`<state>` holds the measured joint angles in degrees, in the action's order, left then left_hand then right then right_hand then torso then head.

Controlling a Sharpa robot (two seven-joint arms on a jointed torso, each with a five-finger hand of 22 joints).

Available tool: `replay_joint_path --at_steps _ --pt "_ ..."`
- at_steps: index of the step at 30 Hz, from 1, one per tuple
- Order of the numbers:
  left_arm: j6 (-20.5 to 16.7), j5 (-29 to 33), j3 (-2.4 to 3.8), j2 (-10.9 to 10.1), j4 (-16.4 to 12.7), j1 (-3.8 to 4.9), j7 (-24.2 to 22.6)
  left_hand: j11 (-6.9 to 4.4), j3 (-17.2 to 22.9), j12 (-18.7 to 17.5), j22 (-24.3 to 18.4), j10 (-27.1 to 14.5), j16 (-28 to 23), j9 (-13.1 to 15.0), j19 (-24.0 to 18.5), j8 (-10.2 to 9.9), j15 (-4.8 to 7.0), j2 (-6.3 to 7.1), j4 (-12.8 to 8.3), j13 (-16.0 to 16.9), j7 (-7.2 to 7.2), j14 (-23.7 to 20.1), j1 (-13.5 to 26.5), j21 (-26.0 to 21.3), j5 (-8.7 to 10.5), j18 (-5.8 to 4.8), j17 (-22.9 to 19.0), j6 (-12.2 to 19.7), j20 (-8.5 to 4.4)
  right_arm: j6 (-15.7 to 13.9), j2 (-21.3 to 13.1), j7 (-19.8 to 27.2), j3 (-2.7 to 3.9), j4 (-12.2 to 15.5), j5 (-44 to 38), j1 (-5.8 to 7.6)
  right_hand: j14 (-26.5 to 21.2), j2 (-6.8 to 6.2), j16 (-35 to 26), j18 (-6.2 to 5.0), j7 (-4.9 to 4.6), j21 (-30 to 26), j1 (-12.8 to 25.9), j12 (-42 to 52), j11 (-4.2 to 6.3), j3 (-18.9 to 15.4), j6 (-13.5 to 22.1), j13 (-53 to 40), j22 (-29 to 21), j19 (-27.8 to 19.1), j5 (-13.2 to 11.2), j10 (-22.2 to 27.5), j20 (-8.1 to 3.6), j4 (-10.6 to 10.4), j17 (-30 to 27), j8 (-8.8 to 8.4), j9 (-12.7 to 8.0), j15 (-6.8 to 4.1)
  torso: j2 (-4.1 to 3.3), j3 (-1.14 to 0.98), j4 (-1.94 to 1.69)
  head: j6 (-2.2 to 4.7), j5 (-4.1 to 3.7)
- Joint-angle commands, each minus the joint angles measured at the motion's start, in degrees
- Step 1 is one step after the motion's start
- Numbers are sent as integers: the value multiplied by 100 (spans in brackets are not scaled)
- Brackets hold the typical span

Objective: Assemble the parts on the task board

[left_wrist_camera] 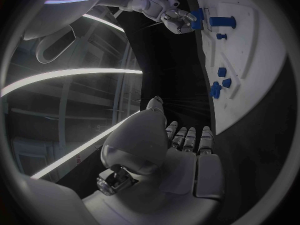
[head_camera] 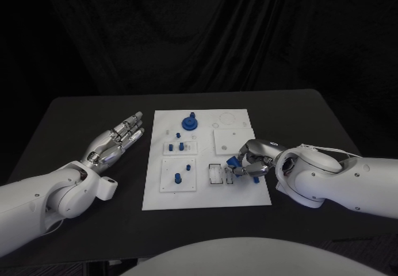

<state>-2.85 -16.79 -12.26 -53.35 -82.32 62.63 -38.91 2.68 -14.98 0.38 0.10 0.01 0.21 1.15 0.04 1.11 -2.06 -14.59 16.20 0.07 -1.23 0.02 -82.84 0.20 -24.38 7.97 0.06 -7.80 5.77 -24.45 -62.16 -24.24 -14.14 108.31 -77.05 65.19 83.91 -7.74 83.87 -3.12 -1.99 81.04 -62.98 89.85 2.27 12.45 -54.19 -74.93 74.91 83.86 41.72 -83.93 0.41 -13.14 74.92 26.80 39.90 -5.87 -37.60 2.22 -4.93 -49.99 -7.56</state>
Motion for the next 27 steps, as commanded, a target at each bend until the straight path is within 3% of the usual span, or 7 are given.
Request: replay_joint_path --at_steps 1,12,16,21,27 --pt "51 8 5 -1 -23 -8 -330 58 20 -38 -10 -1 -21 9 -4 15 -43 5 -3 -7 30 -2 -62 -20 -22 -26 -6 -6 46 -490 -23 294 12 82 800 74 405 215 37 92 41 37 -182 15 30 639 52 -1507 1218 340 34 -607 -33 642 292 22 161 -27 3 -1 -1 -1 2" --pt "47 9 5 24 -19 -8 -325 58 20 -38 -10 -1 -21 9 -4 15 -43 5 -3 -7 30 -2 -62 -20 -22 -26 -6 -6 46 -34 142 172 11 65 1766 172 392 322 17 82 2 1 129 15 -4 649 129 -1507 1203 323 -162 -607 -7 476 233 -21 217 3 11 11 -16 -1 7" --pt "47 9 5 27 -13 -8 -324 58 20 -38 -10 -1 -21 9 -4 15 -43 5 -3 -7 30 -2 -62 -20 -22 -26 -6 -6 46 141 206 62 8 24 1895 173 378 355 -12 75 -18 -24 244 15 -22 636 171 -1507 1193 312 -361 -607 7 402 168 -62 223 19 10 13 -5 -1 18" --pt "59 9 5 40 -4 -8 -317 59 24 -38 -10 -1 -21 9 -4 15 -45 7 -10 -7 36 -2 -74 -20 -35 -22 -6 -6 51 285 270 -33 5 -18 2183 167 360 407 -56 66 -73 -65 435 15 -72 563 268 -1507 1179 294 -855 -607 44 248 78 -166 204 60 2 9 -6 -1 13" --pt "67 9 5 51 8 -8 -313 59 24 -38 -10 -1 -21 9 -4 15 -45 7 -10 -7 36 -2 -74 -20 -35 -22 -6 -6 51 335 346 -66 2 -89 2370 140 358 441 -64 63 -101 -78 535 15 -97 495 302 -1507 1175 289 -1156 -607 66 157 57 -208 200 82 -5 0 -3 -1 28"
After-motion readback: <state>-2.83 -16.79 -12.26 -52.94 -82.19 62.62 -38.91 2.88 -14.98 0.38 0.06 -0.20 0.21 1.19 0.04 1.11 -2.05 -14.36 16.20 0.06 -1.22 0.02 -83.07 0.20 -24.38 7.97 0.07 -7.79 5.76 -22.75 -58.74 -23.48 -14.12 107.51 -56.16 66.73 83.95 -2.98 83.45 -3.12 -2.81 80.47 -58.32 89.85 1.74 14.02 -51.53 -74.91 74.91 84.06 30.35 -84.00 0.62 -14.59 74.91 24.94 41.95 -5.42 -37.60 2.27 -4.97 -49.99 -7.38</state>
